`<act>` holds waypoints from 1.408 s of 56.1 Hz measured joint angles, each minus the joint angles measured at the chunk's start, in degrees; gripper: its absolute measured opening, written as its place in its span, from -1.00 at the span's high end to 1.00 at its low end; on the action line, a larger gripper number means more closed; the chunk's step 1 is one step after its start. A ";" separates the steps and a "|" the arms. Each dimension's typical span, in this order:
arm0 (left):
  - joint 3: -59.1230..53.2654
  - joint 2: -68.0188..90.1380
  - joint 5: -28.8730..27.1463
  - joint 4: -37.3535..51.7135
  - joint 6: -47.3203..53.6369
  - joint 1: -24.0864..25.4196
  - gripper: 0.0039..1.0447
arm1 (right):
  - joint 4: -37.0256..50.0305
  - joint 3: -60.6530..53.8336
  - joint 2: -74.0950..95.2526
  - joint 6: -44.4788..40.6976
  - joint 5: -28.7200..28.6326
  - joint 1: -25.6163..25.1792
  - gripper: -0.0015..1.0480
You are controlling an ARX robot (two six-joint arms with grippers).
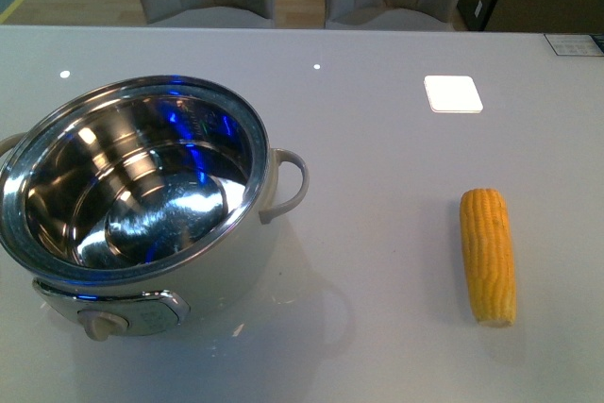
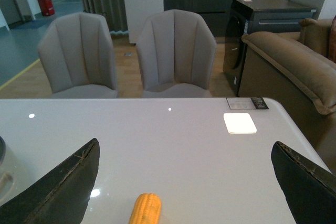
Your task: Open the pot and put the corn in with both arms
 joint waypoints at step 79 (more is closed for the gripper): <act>11.28 29.53 -3.17 15.65 -2.40 -5.60 0.04 | 0.00 0.00 0.00 0.00 0.00 0.00 -0.83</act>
